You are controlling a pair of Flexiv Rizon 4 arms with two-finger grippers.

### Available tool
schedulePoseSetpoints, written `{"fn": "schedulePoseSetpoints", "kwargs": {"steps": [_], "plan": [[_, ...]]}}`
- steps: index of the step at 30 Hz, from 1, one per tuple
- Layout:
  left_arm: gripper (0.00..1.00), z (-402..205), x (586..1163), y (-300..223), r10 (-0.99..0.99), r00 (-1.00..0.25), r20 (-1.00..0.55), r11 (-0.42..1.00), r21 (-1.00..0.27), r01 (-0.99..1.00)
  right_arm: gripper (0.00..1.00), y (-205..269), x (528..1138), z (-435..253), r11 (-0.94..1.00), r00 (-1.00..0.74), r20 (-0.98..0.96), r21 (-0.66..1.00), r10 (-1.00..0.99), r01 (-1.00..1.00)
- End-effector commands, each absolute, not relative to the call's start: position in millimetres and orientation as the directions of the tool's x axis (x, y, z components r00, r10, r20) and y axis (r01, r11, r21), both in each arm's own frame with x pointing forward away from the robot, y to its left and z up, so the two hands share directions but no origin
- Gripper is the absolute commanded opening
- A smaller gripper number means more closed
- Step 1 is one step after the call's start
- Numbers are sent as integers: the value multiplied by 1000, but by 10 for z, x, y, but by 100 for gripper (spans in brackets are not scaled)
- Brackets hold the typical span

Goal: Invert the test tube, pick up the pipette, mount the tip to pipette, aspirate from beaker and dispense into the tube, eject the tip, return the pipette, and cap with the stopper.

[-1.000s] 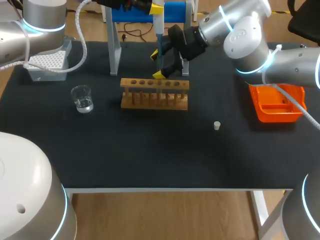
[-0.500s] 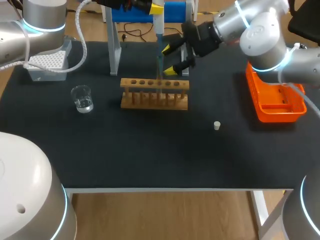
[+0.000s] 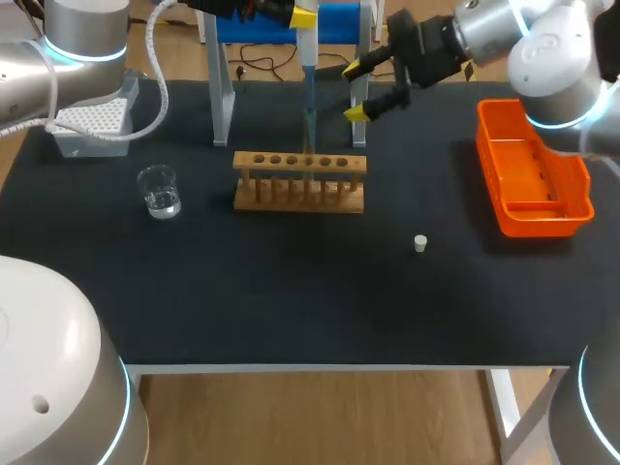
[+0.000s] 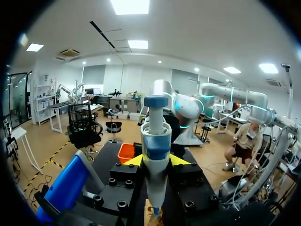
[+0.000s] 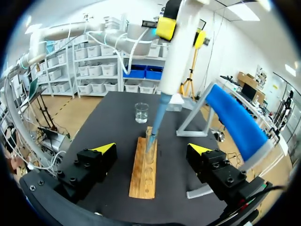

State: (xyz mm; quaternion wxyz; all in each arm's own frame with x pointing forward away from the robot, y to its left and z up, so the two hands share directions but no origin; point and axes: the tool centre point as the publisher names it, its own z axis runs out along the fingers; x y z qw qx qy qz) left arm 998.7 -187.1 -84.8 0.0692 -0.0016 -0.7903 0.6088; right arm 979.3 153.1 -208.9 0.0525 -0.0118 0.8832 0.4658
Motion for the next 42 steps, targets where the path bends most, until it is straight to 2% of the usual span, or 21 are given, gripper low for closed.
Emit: {"fn": "schedulePoseSetpoints", "kwargs": {"steps": [1, 12, 34, 42], "plan": [[0, -845, 9968, -1874, 82, -991, 106, 258, -963, -81, 100, 1307, 9744, -1819, 592, -991, -98, 806, 90, -27], [0, -845, 9968, -1874, 82, -991, 106, 258, -963, -81, 100, 1159, 9902, -1153, 585, -964, -181, 810, 194, -34], [0, -845, 9968, -1874, 82, -991, 106, 258, -963, -81, 100, 1159, 9902, -1153, 585, -964, -181, 810, 194, -34], [0, -845, 9968, -1874, 82, -991, 106, 258, -963, -81, 100, 1027, 9737, -859, 559, -976, -142, 829, 167, -25]]}}
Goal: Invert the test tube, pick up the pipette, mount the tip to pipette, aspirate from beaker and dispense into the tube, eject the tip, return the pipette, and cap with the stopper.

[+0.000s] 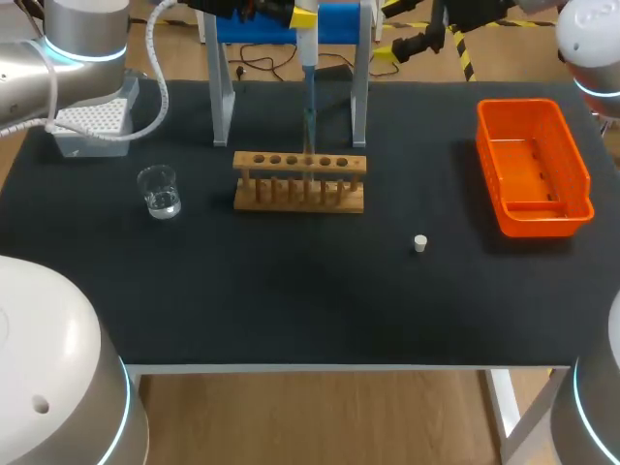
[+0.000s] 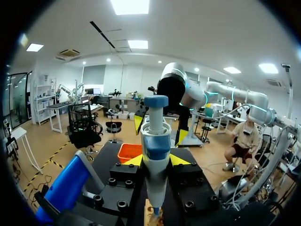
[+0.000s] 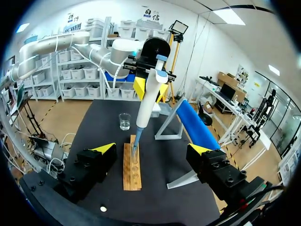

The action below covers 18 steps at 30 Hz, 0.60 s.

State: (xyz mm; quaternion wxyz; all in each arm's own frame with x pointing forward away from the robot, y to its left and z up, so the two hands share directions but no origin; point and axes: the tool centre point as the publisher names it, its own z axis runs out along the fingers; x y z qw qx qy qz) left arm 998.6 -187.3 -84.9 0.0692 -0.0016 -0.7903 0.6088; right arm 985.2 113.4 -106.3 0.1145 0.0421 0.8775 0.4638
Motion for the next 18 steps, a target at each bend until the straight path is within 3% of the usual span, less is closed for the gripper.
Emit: {"fn": "schedulePoseSetpoints", "kwargs": {"steps": [1, 15, 16, 17, 18], "plan": [[0, -845, 9968, -1874, 82, -991, 106, 258, -963, -81, 100, 1022, 9714, -802, 556, -977, -137, 831, 162, -25], [0, -845, 9968, -1874, 82, -991, 106, 258, -963, -81, 100, 1307, 9750, -247, 531, -981, -62, 846, 183, 46], [0, -845, 9968, -1874, 82, -991, 106, 258, -963, -81, 91, 1354, 9771, -218, 526, -984, -62, 850, 168, 37], [0, -845, 9968, -1874, 82, -991, 106, 258, -963, -81, 59, 1398, 9790, -196, 525, -984, -63, 851, 165, 34], [0, -845, 9968, -1874, 82, -991, 106, 258, -963, -81, 42, 1449, 9819, -176, 525, -984, -66, 851, 167, 32]]}}
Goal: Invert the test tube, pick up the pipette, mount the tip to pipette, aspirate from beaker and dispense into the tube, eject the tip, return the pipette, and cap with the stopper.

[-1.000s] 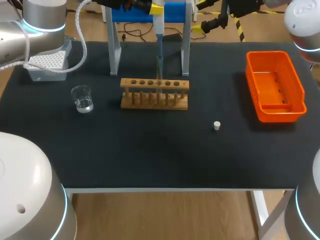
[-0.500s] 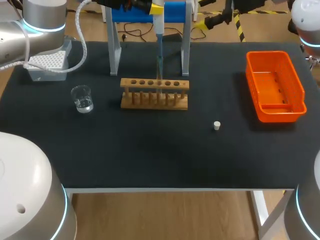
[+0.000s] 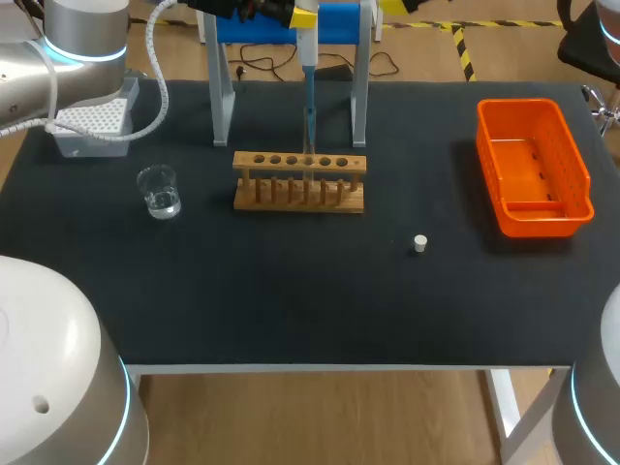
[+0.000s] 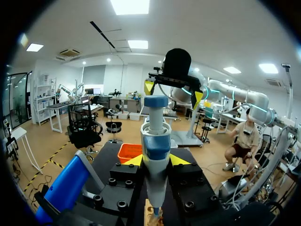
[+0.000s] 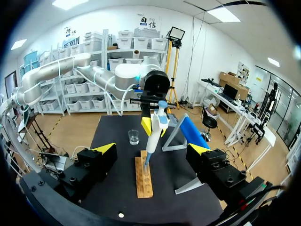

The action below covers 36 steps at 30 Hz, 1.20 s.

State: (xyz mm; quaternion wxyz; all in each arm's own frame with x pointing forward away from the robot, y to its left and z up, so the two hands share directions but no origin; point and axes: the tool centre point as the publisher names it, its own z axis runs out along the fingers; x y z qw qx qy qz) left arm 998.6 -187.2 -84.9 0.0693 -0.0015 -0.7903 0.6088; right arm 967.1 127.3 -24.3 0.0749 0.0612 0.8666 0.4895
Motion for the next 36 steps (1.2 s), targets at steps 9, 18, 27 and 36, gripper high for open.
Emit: {"fn": "schedulePoseSetpoints", "kwargs": {"steps": [9, 18, 27, 36], "plan": [[0, -845, 9968, -1874, 82, -991, 106, 258, -963, -81, 0, 1843, 10043, 2, 492, -990, -70, 871, 121, -1], [0, -845, 9968, -1874, 82, -991, 106, 258, -963, -81, 0, 2058, 10174, 98, 455, -991, -34, 890, 126, 27], [0, -845, 9968, -1874, 82, -991, 106, 258, -963, -81, 0, 2145, 10116, 149, 432, -977, -13, 898, 212, 81], [0, -845, 9968, -1874, 82, -991, 106, 258, -963, -81, 0, 2204, 10017, 119, 446, -975, -33, 892, 220, 70]]}}
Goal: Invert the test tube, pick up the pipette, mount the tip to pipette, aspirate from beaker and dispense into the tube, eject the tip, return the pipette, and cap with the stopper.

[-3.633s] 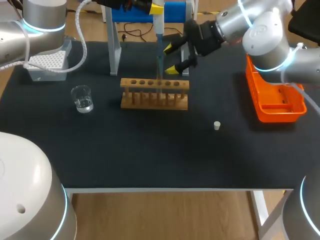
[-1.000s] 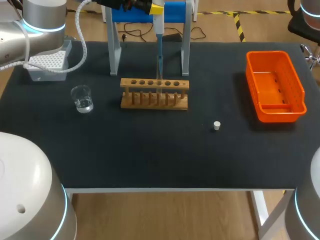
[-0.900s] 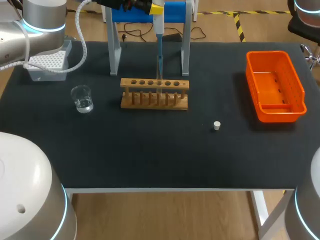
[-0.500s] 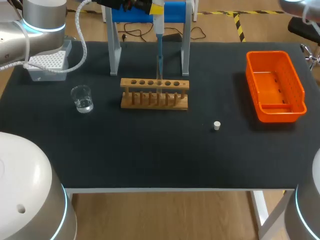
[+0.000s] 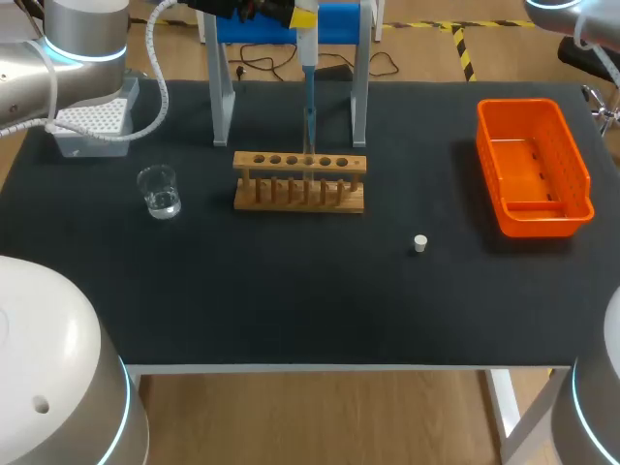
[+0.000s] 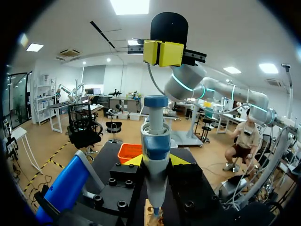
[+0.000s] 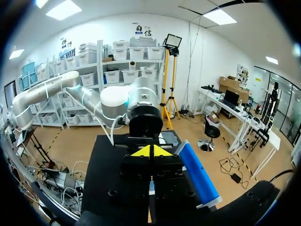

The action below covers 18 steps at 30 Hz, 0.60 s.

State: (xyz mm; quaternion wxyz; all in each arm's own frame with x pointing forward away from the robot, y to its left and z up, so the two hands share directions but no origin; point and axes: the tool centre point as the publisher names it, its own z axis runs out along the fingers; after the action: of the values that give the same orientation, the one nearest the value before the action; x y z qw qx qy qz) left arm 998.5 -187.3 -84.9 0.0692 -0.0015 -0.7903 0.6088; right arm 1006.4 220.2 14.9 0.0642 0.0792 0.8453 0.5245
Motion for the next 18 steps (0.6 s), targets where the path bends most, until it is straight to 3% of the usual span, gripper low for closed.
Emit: {"fn": "schedulePoseSetpoints", "kwargs": {"steps": [1, 18], "plan": [[0, -845, 9968, -1874, 82, -991, 106, 258, -963, -81, 0, 2206, 10019, 103, 447, -975, -33, 892, 220, 71], [0, -845, 9968, -1874, 82, -991, 106, 258, -963, -81, 0, 2230, 10030, -8, 464, -976, -26, 883, 216, 79]]}}
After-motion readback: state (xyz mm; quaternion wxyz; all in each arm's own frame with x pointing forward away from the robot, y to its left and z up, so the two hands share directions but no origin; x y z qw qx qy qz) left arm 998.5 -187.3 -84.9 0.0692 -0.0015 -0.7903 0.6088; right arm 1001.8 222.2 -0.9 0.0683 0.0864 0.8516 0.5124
